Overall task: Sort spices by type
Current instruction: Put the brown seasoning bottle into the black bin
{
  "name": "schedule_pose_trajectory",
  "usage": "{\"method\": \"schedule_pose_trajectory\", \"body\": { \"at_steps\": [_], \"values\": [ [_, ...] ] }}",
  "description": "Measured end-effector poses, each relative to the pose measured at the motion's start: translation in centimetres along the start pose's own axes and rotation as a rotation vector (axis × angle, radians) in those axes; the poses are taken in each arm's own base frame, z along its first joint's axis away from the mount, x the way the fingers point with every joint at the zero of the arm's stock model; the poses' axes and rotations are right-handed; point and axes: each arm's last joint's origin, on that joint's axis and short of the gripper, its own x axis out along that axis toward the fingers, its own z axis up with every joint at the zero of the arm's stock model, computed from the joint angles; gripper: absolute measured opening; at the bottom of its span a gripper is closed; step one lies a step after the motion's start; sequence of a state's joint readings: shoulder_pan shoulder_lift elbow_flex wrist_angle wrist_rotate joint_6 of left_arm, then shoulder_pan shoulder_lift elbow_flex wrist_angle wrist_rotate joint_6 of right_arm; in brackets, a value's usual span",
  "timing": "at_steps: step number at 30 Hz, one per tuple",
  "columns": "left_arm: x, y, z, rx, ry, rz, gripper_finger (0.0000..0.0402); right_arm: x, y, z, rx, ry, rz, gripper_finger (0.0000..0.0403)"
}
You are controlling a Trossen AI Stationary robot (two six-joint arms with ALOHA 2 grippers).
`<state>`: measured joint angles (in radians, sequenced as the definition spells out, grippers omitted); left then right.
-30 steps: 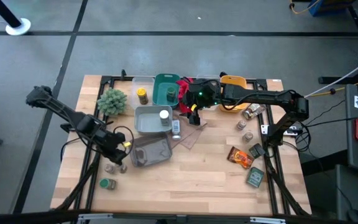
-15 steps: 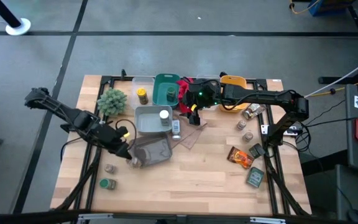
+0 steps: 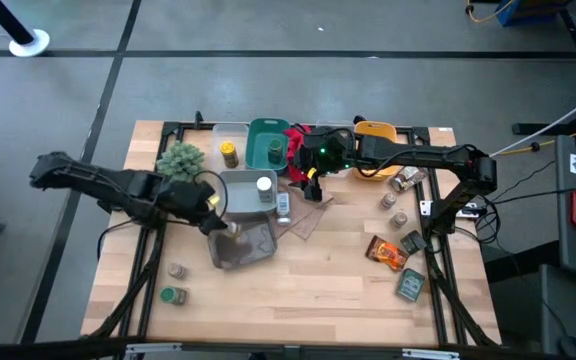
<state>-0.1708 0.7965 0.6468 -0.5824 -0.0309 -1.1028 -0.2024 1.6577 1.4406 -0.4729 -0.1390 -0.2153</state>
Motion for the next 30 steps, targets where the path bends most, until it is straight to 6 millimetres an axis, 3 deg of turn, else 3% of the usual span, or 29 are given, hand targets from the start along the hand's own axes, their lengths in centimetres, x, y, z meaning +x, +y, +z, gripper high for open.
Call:
{"method": "schedule_pose_trajectory", "body": {
  "at_steps": [8,19,30],
  "values": [
    [1.7,0.5,1.2,0.114,0.059,0.030,0.0129,0.0,0.0,0.0,0.000,0.000,0.000,0.0301],
    [3.4,-1.5,3.6,0.311,0.104,0.032,0.0129,0.0,0.0,0.0,0.001,0.000,0.000,0.0301],
    [5.9,-2.3,4.0,0.483,0.319,0.194,0.0129,0.0,0.0,0.0,0.001,0.000,-0.001,0.0301]
  ]
}}
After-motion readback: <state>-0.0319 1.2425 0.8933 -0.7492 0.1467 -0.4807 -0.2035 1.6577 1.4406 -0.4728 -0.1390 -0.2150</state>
